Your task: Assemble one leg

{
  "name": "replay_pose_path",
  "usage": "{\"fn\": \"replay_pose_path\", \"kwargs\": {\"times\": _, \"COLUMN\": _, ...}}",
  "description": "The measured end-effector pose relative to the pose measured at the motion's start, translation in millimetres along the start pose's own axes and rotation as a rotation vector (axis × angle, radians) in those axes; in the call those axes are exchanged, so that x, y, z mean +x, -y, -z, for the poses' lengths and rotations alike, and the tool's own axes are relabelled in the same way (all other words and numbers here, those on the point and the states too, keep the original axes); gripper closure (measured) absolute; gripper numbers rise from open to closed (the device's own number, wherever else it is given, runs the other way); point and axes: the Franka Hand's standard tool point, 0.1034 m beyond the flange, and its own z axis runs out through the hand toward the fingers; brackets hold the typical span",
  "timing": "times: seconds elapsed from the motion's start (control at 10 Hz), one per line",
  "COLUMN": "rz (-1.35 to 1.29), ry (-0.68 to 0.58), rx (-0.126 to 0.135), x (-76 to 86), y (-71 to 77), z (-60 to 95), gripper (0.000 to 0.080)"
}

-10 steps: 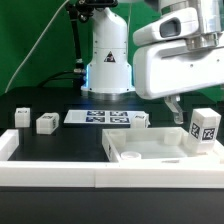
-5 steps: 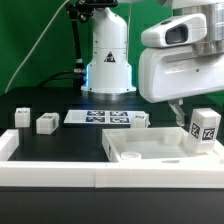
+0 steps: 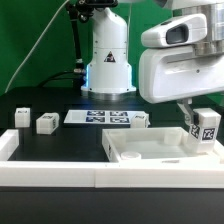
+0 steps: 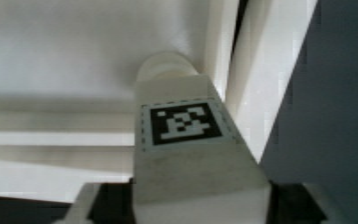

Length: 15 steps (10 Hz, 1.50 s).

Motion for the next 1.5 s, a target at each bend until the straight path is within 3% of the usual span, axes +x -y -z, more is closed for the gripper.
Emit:
{"fn": "replay_pose_path", "kwargs": {"times": 0.4, "rz": -0.058, "ry": -0.009, "rx": 0.002, "x": 0.4, "y": 0.4, "z": 0.7, "gripper": 0.0504}}
{"fn": "replay_pose_path", "kwargs": {"times": 0.7, "rz": -0.426, "ry": -0.077, "rx": -0.007, "x": -4.0, "y": -0.5, "z": 0.8, "gripper": 0.0504}}
{"fn": "replay_pose_path", "kwargs": {"times": 1.2, "rz": -1.109, "ry": -0.084, "rx": 0.009, "x": -5.1, "y": -0.7, "z": 0.0, "gripper": 0.0502}}
{"fn": "replay_pose_path", "kwargs": {"times": 1.5, "rz": -1.287, "ry": -0.077, "rx": 0.032, "x": -4.4, "y": 5.8, "z": -0.6, "gripper": 0.0502}}
